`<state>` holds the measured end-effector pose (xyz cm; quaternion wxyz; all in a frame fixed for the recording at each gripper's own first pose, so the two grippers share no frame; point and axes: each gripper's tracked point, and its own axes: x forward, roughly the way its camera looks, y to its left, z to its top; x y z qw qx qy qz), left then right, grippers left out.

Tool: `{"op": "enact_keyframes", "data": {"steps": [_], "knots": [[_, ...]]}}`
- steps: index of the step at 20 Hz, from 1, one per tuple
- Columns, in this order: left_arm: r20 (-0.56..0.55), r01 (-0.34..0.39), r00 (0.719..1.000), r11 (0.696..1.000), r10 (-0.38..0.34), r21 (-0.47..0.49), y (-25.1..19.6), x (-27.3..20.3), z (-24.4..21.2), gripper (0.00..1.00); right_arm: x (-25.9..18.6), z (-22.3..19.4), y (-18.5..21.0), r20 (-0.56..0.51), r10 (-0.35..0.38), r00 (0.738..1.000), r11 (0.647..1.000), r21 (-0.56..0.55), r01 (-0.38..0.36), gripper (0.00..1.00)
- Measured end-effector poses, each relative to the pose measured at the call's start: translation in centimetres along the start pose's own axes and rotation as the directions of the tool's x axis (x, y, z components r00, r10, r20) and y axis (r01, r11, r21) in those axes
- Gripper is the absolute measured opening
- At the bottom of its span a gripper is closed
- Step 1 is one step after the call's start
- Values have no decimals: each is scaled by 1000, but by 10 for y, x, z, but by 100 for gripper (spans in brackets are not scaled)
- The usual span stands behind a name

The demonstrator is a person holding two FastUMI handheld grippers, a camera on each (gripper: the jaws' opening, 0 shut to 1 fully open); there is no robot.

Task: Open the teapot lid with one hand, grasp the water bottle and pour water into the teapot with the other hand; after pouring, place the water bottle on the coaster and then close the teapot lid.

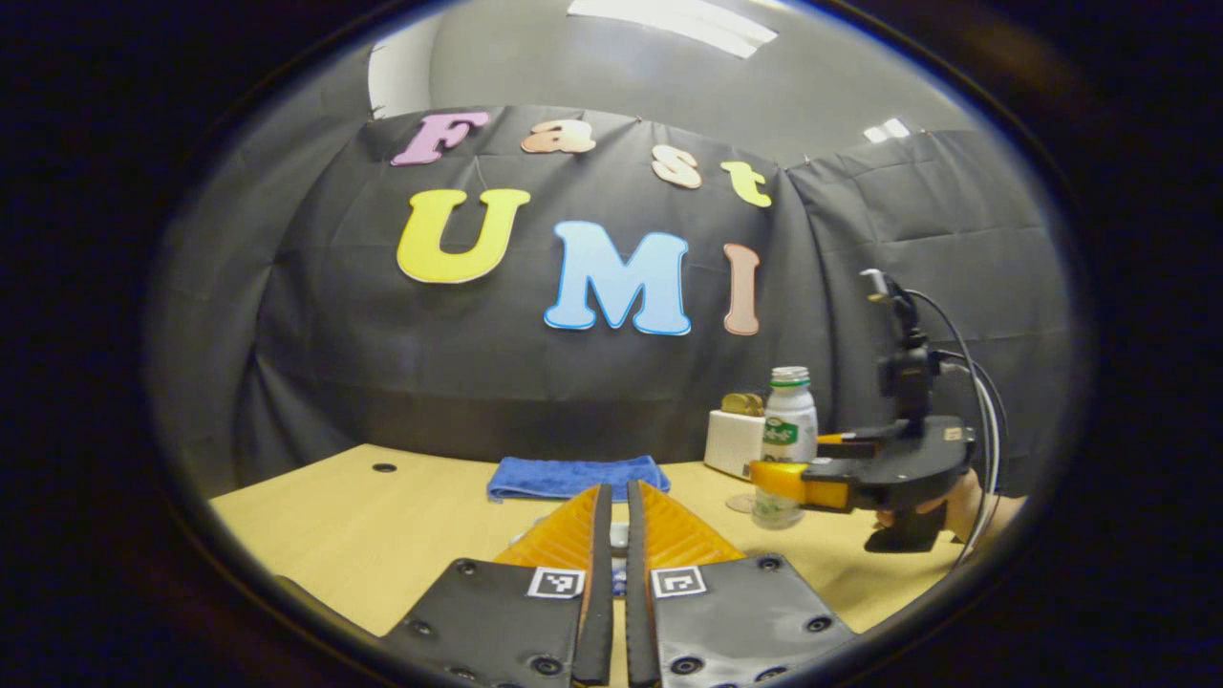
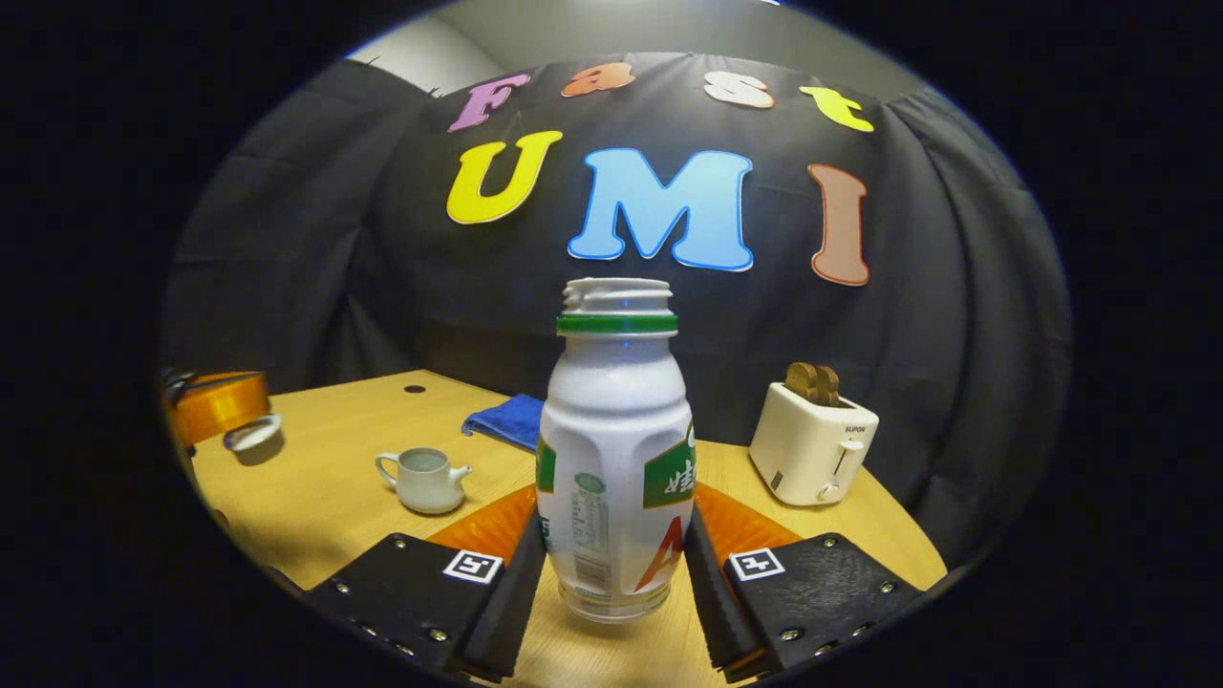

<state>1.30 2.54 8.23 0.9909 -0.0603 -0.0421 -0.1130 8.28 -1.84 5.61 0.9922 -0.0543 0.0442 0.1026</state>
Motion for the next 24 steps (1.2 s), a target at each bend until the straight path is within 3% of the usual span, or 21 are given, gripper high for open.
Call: {"op": "enact_keyframes", "data": {"steps": [7, 8, 10, 11, 17, 19, 20, 22, 23, 24], "knots": [[-125, -45, 992, 989, 28, -139, 48, 101, -45, 12, -31, -11, -39, 7, -40, 999, 999, -7, 40, 71], [-138, -62, 989, 990, 44, -129, 56, 110, -51, 16, -32, -13, -42, 6, -40, 999, 999, -9, 40, 71], [-151, -80, 986, 992, 65, -98, 65, 122, -61, 11, -34, -15, -45, 2, -41, 999, 999, -9, 41, 71], [-158, -85, 985, 993, 71, -86, 68, 128, -65, 15, -35, -16, -47, -1, -43, 999, 999, -12, 43, 72], [-181, -117, 977, 993, 112, -17, 77, 144, -83, 16, -37, -21, -54, -3, -50, 999, 999, -11, 50, 71], [-190, -121, 975, 993, 117, -13, 80, 147, -89, 12, -37, -23, -55, -7, -50, 999, 999, -8, 50, 71], [-196, -125, 973, 992, 121, -12, 82, 148, -93, 16, -37, -24, -56, -9, -52, 999, 999, -8, 52, 71], [-209, -130, 970, 991, 124, -14, 84, 148, -99, 12, -37, -23, -58, -2, -57, 998, 998, -14, 57, 72], [-214, -131, 969, 991, 126, -11, 84, 149, -100, 16, -38, -23, -57, 1, -53, 999, 998, -18, 53, 72], [-214, -137, 968, 991, 133, -3, 86, 148, -101, 12, -37, -24, -57, -1, -52, 999, 998, -17, 52, 72]]}}
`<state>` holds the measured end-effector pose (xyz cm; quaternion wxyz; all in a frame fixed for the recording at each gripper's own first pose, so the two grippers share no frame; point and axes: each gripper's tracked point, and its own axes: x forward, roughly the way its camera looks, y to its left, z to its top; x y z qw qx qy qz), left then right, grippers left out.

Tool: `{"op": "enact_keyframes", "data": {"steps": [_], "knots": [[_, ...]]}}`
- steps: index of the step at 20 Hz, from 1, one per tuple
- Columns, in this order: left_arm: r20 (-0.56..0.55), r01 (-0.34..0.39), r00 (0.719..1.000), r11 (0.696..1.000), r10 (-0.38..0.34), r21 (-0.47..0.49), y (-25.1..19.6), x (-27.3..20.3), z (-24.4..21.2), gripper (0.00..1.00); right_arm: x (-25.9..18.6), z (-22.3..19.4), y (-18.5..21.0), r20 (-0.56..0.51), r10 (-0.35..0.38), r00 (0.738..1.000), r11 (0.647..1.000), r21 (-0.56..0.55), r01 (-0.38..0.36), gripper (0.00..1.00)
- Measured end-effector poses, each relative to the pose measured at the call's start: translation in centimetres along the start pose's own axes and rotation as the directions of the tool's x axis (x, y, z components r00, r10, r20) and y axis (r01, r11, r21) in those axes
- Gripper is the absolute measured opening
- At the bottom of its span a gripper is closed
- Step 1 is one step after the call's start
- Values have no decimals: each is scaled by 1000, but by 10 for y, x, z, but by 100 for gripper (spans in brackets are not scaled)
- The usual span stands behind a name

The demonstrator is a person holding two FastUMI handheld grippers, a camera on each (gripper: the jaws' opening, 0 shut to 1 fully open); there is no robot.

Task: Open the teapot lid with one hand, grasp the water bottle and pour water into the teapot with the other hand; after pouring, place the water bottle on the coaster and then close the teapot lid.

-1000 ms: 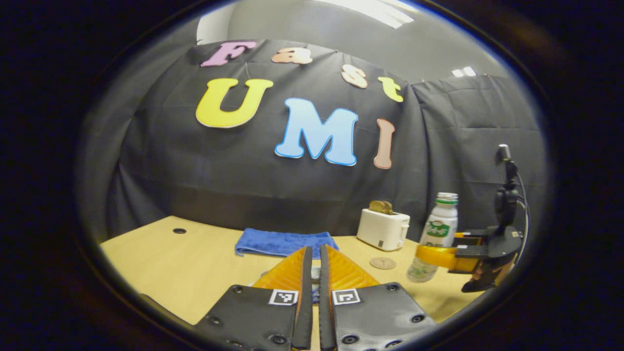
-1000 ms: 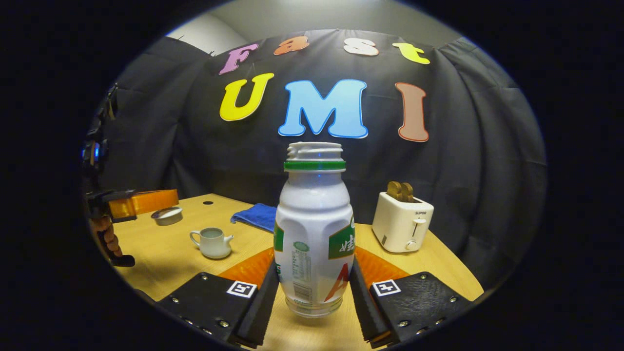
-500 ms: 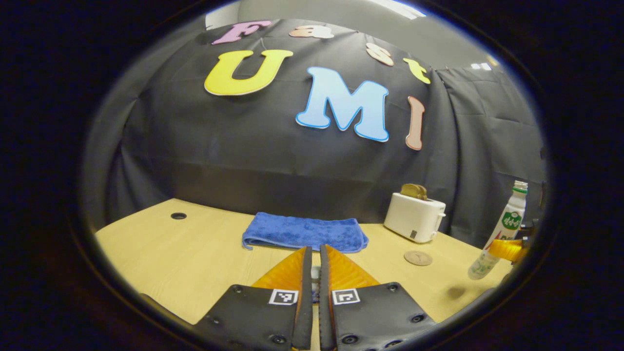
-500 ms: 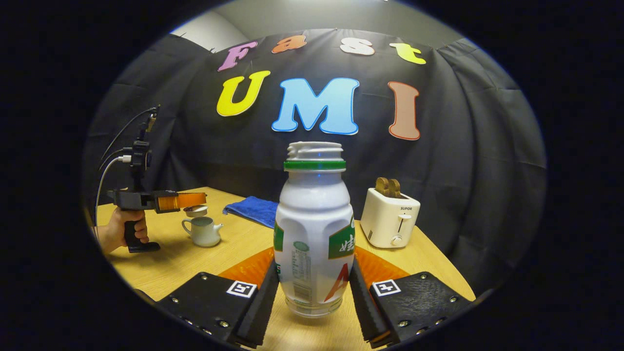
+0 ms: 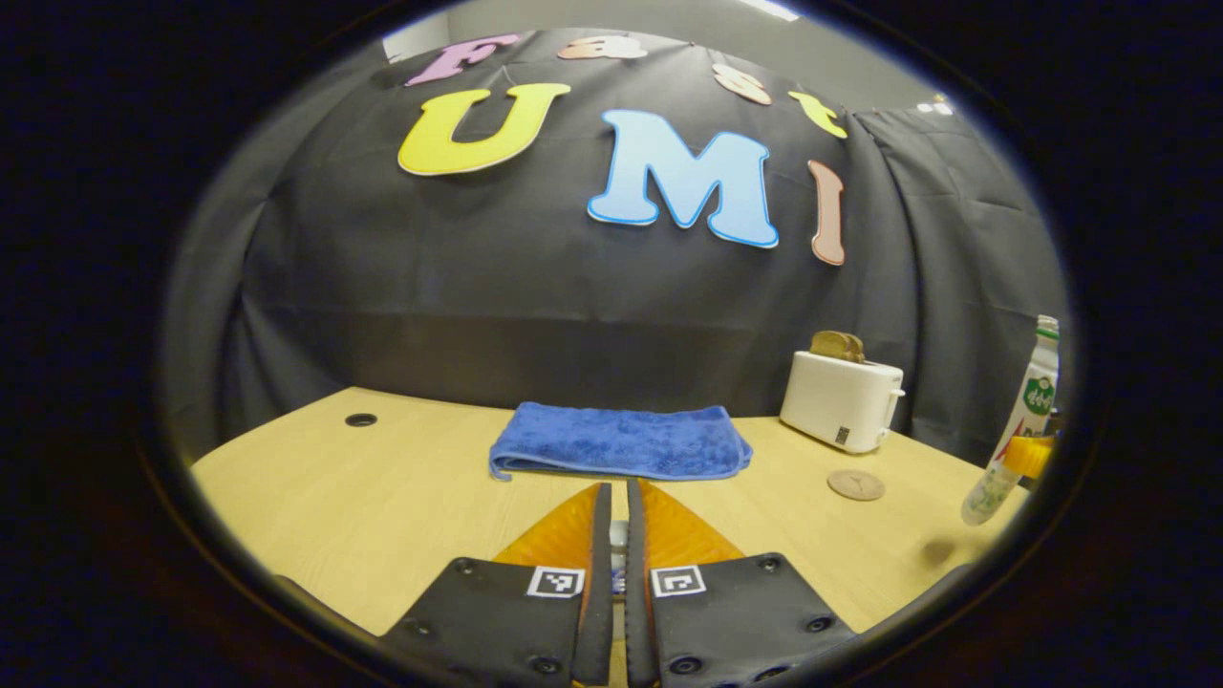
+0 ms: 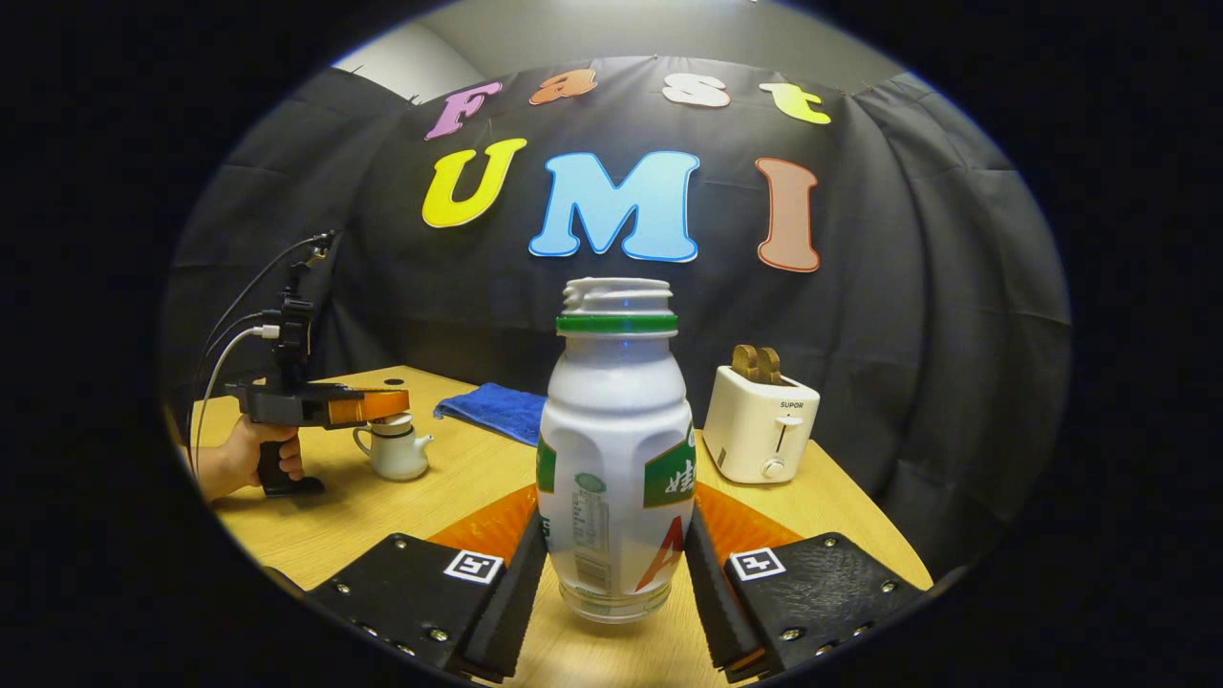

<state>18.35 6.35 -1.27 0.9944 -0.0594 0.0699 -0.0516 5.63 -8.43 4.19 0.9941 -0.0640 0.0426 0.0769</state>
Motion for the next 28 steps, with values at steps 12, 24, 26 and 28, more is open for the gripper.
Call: {"op": "enact_keyframes", "data": {"steps": [12, 24, 26, 28], "knots": [[-36, 2, 999, 1000, -1, 23, -1, 8, -14, 16, 0, -1, 7, -7, 21, 1000, 1000, 1, -21, 71], [85, 14, 996, 1000, -14, -3, 2, -14, 33, 34, 11, 9, 1, 13, -11, 1000, 1000, -20, 11, 71], [123, 19, 992, 1000, -18, -3, 1, -28, 52, 41, 15, 10, 3, 11, -7, 1000, 1000, -14, 7, 71], [139, 30, 990, 999, -28, -16, -3, -48, 61, 43, 22, 14, -4, 20, -21, 1000, 1000, -14, 21, 71]]}}
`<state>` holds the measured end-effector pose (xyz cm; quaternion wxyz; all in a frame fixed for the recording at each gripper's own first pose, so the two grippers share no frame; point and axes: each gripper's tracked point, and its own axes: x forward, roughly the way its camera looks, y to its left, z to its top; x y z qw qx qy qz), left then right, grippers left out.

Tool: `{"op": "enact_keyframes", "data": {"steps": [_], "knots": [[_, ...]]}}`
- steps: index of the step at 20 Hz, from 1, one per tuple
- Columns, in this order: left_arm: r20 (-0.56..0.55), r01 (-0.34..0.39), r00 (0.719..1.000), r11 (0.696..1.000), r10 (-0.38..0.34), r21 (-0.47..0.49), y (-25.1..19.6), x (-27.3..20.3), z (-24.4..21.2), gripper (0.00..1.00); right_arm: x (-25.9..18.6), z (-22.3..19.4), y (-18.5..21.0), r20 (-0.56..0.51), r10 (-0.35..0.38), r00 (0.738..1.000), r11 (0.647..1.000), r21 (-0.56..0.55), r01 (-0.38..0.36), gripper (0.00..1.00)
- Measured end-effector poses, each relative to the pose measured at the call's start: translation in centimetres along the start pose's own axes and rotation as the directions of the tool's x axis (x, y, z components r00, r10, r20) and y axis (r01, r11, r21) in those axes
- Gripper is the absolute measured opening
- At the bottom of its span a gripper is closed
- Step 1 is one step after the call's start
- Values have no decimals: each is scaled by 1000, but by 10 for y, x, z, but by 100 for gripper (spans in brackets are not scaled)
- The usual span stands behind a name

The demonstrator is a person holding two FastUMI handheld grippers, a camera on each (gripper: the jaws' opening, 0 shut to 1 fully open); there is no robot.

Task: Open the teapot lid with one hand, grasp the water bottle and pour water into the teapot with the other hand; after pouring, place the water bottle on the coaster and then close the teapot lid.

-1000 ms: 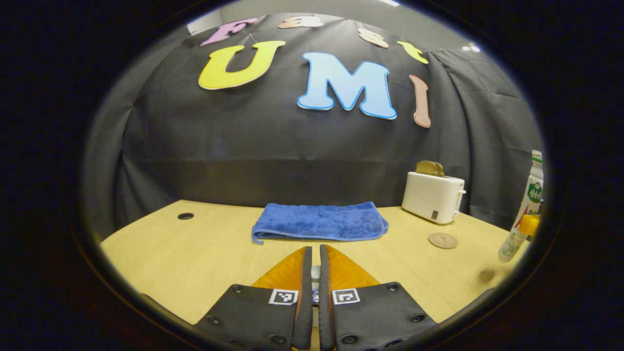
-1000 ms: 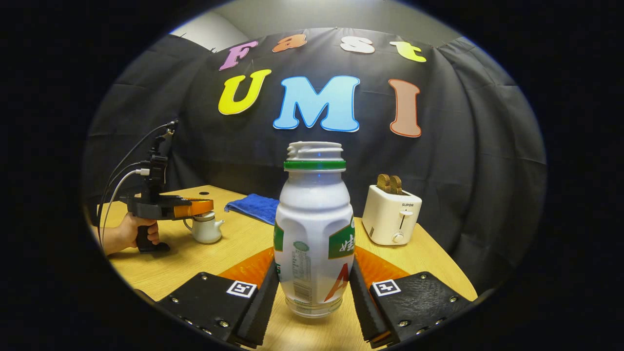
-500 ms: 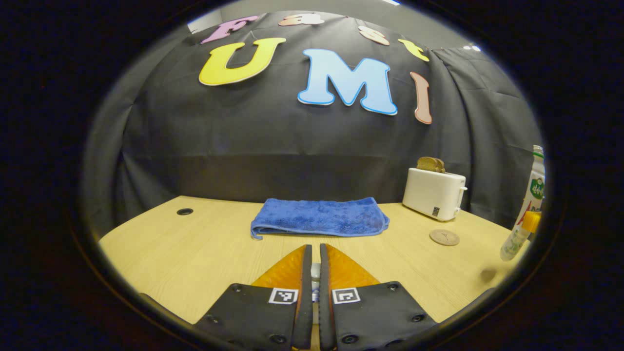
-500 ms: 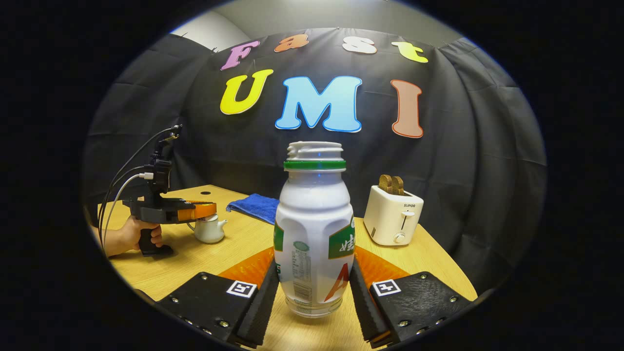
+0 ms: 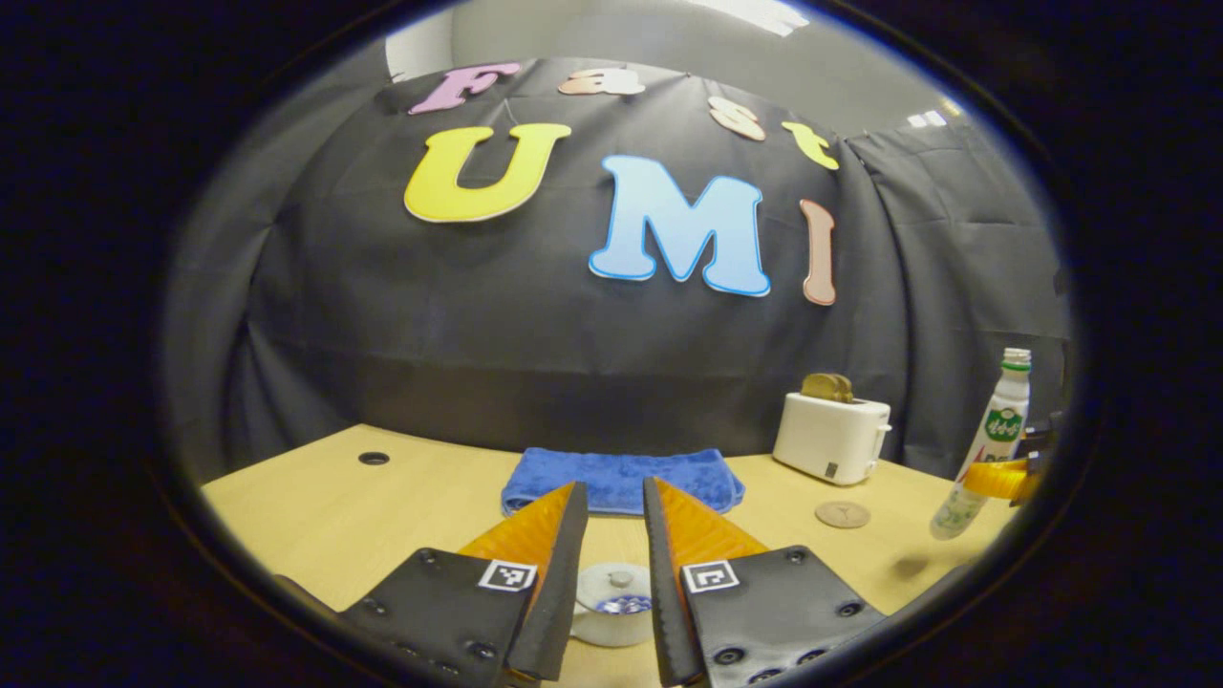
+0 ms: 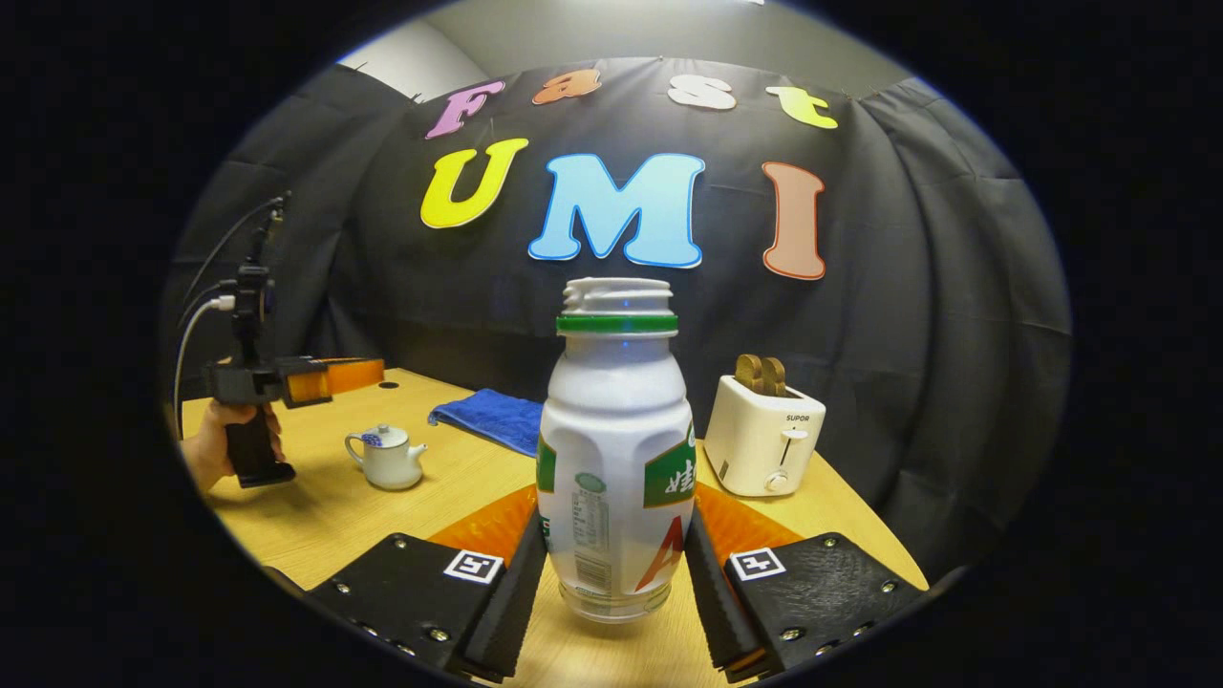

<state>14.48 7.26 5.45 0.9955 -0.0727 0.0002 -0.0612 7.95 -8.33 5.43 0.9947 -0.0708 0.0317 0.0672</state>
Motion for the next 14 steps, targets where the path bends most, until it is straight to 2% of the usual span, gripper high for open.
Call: {"op": "enact_keyframes", "data": {"steps": [1, 2, 3, 9, 12, 14], "knots": [[5, 8, 1000, 1000, -8, -8, -5, -11, 4, 40, 5, 1, -4, 0, -4, 1000, 1000, 5, 4, 71], [17, 18, 1000, 1000, -17, -14, -9, -23, 7, 41, 9, 3, -7, 3, -6, 1000, 1000, 15, 6, 71], [30, 20, 999, 1000, -20, -12, -14, -36, 9, 49, 15, 5, -11, 2, -8, 1000, 1000, 23, 8, 71], [107, 3, 994, 998, -10, 62, -22, -105, 8, 70, 61, 14, -41, 3, -48, 999, 996, 80, 47, 71], [129, -23, 991, 999, 20, 27, -8, -127, 20, 77, 92, 5, -52, -19, -75, 997, 991, 106, 77, 71], [143, -64, 988, 998, 63, 6, 10, -140, 28, 77, 112, -2, -56, -36, -94, 995, 988, 121, 97, 71]]}}
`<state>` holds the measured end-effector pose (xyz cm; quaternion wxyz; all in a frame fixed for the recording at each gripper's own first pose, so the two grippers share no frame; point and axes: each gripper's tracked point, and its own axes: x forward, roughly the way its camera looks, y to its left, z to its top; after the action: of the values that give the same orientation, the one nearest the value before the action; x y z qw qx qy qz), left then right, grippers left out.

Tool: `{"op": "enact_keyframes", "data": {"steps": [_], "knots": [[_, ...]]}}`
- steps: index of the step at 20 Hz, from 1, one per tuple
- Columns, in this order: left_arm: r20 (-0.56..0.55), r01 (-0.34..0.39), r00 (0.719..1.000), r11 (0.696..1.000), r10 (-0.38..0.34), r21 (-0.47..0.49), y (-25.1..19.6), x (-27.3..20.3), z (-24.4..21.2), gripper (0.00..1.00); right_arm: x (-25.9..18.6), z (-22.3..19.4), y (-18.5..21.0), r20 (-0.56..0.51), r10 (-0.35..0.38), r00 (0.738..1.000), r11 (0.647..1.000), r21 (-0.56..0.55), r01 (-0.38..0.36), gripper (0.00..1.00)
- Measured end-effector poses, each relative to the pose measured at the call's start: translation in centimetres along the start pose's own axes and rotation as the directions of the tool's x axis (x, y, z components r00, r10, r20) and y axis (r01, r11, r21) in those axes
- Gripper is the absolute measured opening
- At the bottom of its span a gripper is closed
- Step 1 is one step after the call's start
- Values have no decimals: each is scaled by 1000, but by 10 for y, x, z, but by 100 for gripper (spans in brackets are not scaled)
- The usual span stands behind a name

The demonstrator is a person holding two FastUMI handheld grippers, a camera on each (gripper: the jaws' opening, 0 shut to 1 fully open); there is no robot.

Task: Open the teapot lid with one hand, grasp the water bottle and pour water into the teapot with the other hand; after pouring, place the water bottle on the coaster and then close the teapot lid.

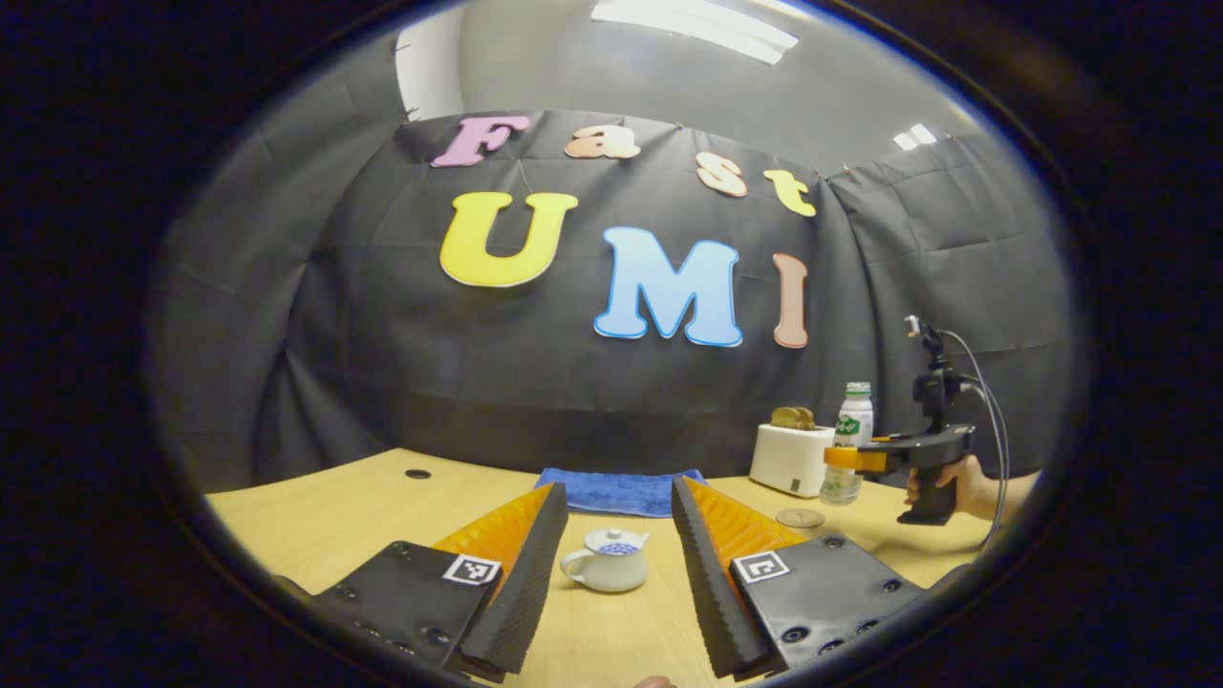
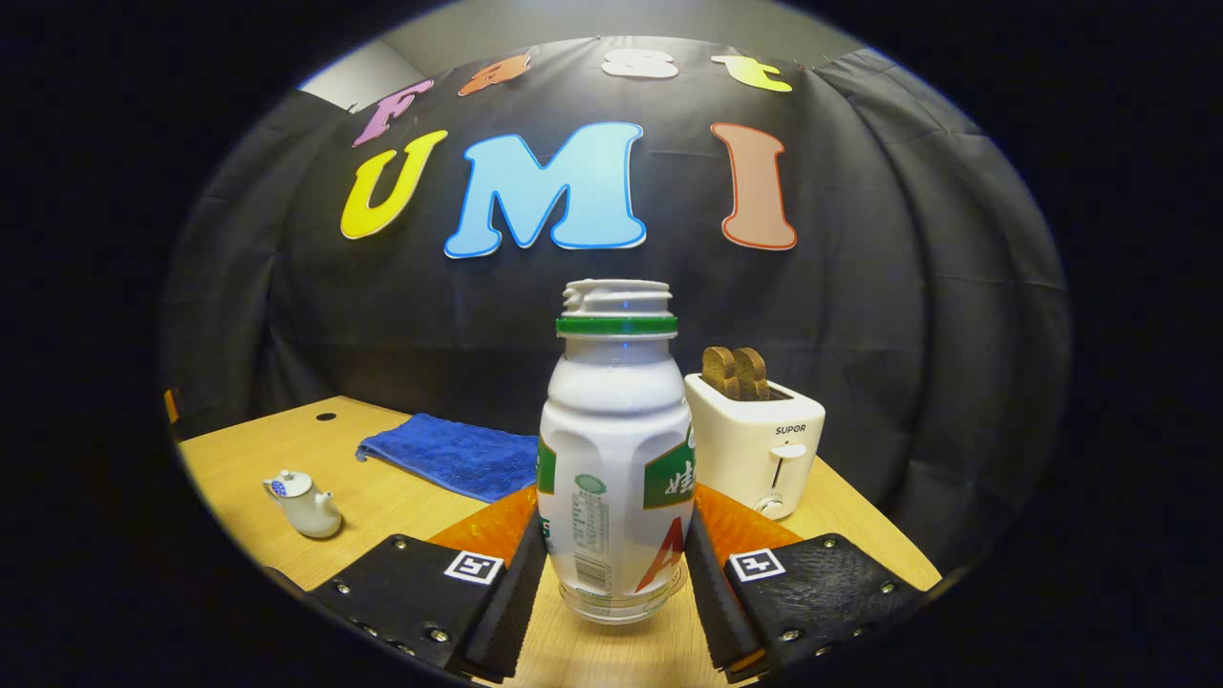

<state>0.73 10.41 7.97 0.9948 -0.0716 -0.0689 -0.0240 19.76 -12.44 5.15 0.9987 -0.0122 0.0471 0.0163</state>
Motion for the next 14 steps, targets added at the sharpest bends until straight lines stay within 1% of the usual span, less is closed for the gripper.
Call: {"op": "enact_keyframes", "data": {"steps": [2, 4, 6, 8, 11, 14], "knots": [[-5, -49, 999, 999, 49, 7, 20, -9, 1, 76, 18, -5, -4, -2, -27, 1000, 1000, -7, 27, 71], [-14, -55, 998, 998, 54, -25, 25, -13, -6, 75, 34, -14, -6, -15, -49, 999, 999, -5, 49, 71], [-36, -43, 998, 998, 42, -46, 22, -14, -18, 75, 48, -24, -10, -31, -75, 997, 997, 1, 75, 71], [-60, -31, 998, 999, 29, -37, 18, -12, -27, 75, 57, -31, -18, -35, -113, 993, 994, 1, 113, 71], [-67, -1, 998, 999, -2, -33, 8, -9, -30, 75, 63, -39, -18, -46, -123, 991, 992, 4, 123, 71], [-78, 11, 997, 999, -13, -30, 3, -7, -37, 75, 67, -49, -22, -59, -132, 989, 991, 0, 132, 71]]}}
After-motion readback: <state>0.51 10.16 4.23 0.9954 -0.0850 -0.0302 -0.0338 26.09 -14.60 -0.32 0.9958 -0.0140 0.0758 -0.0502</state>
